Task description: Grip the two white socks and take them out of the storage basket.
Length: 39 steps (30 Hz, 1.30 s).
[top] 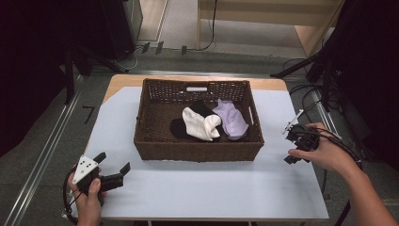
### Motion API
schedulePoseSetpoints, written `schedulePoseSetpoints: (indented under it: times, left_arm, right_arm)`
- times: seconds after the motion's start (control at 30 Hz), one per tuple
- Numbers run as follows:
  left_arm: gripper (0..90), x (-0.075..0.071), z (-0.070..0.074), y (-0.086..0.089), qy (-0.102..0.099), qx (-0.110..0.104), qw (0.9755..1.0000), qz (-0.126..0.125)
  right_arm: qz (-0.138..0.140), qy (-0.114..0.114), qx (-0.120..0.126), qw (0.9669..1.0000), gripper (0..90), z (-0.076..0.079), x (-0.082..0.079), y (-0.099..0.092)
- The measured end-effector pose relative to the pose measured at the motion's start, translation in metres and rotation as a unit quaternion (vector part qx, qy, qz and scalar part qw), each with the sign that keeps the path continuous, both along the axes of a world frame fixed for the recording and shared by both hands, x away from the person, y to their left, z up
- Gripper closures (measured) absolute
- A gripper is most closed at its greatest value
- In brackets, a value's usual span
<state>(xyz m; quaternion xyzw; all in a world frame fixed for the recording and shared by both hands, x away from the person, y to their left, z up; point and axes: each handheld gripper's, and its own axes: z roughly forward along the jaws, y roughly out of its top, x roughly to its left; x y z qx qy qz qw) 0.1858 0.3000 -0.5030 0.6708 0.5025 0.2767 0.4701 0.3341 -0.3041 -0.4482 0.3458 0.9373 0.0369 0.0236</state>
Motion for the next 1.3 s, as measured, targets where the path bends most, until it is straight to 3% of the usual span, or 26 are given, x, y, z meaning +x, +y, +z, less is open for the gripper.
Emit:
schedulePoseSetpoints:
  times: [0.13,0.33,0.47,0.57,0.73,0.9,1.1,1.23,1.3]
  left_arm:
    - [0.0,0.0,0.0,0.0,0.0,-0.001,1.0,0.001]
    - [0.0,0.0,0.0,0.0,0.0,0.0,1.0,0.0]
    - [0.0,0.0,0.0,0.0,0.0,0.0,1.0,-0.001]
    - [0.0,0.0,0.0,0.0,0.0,0.0,1.0,-0.001]
    - [0.0,0.0,0.0,0.0,-0.001,-0.001,1.0,0.0]
    - [0.0,0.0,0.0,0.0,-0.002,-0.001,1.0,-0.001]
    - [0.0,0.0,0.0,0.0,-0.002,-0.001,1.0,-0.001]
    - [0.0,0.0,0.0,0.0,-0.001,-0.001,1.0,-0.001]
    - [0.0,0.0,0.0,-0.001,-0.002,-0.001,1.0,0.0]
  right_arm:
    - [0.012,-0.002,-0.017,0.9998,19.2,0.001,0.003,0.003]
    - [0.038,0.01,-0.017,0.9991,17.5,0.011,0.008,0.01]
    - [0.039,0.01,-0.014,0.9991,17.3,0.014,0.01,0.014]
    - [0.052,0.004,-0.017,0.9985,17.3,0.018,0.015,0.017]
    - [0.055,-0.011,-0.01,0.9984,14.3,0.03,0.02,0.021]
    - [0.051,-0.032,-0.018,0.998,13.6,0.038,0.024,0.03]
    - [0.066,-0.031,-0.012,0.9973,13.7,0.046,0.027,0.037]
    - [0.084,-0.046,-0.007,0.9954,13.8,0.057,0.029,0.042]
    - [0.095,-0.057,-0.016,0.9937,13.4,0.062,0.029,0.046]
